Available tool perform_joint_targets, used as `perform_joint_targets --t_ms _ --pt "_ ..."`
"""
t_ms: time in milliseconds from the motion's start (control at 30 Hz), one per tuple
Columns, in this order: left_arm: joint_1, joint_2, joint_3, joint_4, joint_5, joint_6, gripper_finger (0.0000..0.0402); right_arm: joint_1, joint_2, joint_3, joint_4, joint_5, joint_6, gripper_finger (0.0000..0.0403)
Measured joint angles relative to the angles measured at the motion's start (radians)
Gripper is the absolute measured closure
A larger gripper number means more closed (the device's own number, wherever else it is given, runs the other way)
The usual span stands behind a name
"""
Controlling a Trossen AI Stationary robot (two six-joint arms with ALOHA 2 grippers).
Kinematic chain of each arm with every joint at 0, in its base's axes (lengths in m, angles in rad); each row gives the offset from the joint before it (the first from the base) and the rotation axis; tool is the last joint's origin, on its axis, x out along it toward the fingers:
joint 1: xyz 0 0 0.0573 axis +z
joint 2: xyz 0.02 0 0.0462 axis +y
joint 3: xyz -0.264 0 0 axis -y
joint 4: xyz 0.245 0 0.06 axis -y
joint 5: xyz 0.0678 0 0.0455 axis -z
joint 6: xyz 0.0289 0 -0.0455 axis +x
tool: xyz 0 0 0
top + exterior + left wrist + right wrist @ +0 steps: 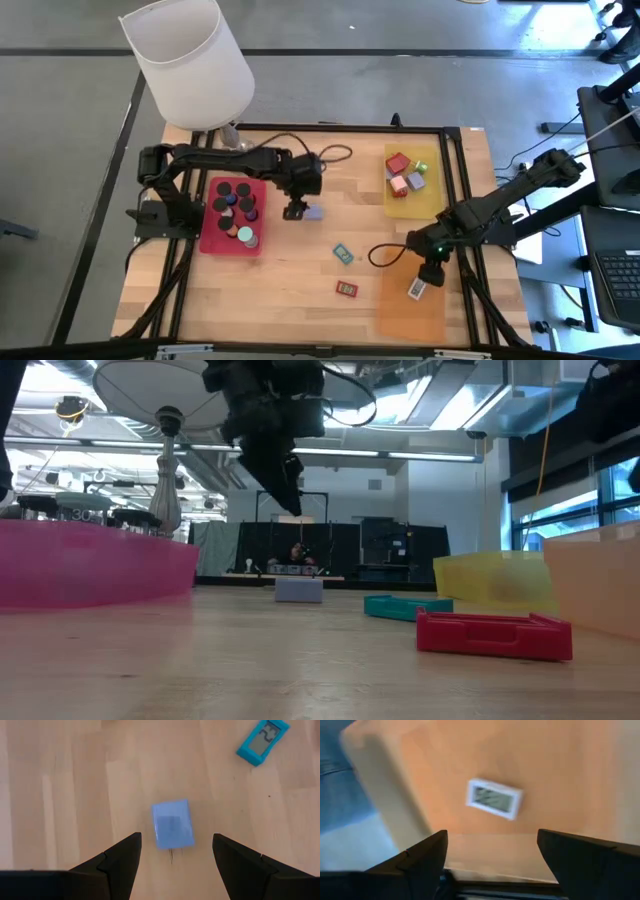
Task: Pick & Place Office items
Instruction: Put the blue charger adapter into the yellow bin
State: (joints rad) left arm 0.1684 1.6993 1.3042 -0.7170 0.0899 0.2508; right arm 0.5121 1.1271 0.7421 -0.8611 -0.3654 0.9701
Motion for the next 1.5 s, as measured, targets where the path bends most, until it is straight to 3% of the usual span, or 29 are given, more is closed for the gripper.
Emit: perform_joint_targets --t_ms 133,667,933,1300,1500 --pt "-0.042 0.000 -0.077 0.119 -0.023 0.006 0.0159 0.000 0.000 0.032 -0.102 0.074 -0.036 0.0091" --pt "-0.096 0.000 -0.353 0.578 -0.155 -0.185 0.0159 0.000 0.000 0.032 -0.133 0.089 -0.046 0.0091" --pt "-0.087 0.010 -0.423 0.635 -0.184 -0.273 0.0159 0.000 0.000 0.032 -0.131 0.126 -0.046 0.0091" --pt "-0.087 0.149 -0.413 0.729 -0.180 -0.307 0.0159 0.000 0.000 0.032 -0.127 0.140 -0.043 0.0091" --pt "-0.086 0.125 -0.415 0.722 -0.172 -0.317 0.0183 0.000 0.000 0.032 -0.130 0.117 -0.039 0.0091"
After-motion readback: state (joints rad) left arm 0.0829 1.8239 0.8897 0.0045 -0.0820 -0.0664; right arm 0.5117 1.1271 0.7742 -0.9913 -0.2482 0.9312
